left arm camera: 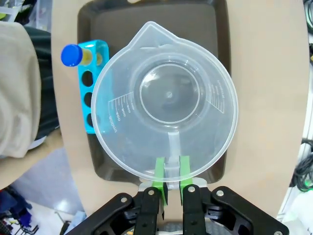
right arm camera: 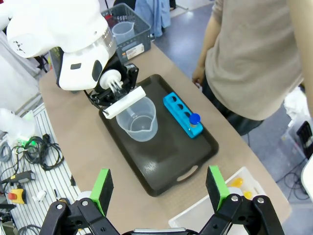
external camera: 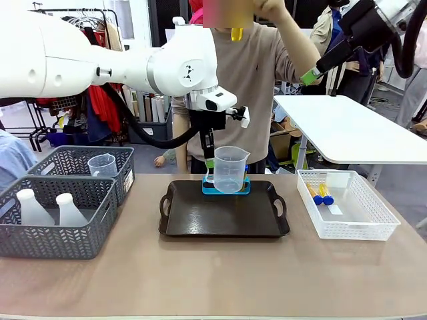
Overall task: Prepare the laboratory tools.
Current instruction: Pick up one Large Measuring Cup and place it on the Handle tray.
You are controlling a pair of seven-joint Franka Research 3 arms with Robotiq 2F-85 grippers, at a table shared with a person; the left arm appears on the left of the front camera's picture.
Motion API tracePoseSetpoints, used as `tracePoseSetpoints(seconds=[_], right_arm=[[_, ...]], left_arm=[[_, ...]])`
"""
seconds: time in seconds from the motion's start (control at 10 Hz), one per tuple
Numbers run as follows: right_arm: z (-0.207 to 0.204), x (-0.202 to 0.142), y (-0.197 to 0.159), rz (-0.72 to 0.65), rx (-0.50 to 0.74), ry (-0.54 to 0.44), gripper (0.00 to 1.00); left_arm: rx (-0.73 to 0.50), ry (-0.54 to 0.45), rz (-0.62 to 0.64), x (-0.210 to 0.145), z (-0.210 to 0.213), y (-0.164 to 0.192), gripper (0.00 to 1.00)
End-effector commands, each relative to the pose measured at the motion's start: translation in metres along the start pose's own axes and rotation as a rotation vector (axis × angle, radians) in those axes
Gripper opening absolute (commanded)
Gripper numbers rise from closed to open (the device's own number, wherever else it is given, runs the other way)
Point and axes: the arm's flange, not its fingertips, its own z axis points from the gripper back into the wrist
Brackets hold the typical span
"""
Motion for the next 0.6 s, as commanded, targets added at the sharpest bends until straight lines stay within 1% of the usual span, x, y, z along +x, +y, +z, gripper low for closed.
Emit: tracePoseSetpoints(seconds=[0.0,0.3,0.5], right_arm=[[0.002,0.0,0.0,0.002,0.008,-0.002,1.0],[0.002,0.0,0.0,0.002,0.008,-0.002,1.0],[0.002,0.0,0.0,0.002,0.008,-0.002,1.0]], left_arm=[[0.016,-0.035,0.026,-0.007,0.014,-0.006,0.0],[0.015,-0.063,0.059,-0.022,0.019,-0.006,0.0],[0.037,-0.078,0.077,-0.031,0.029,-0.01,0.0]])
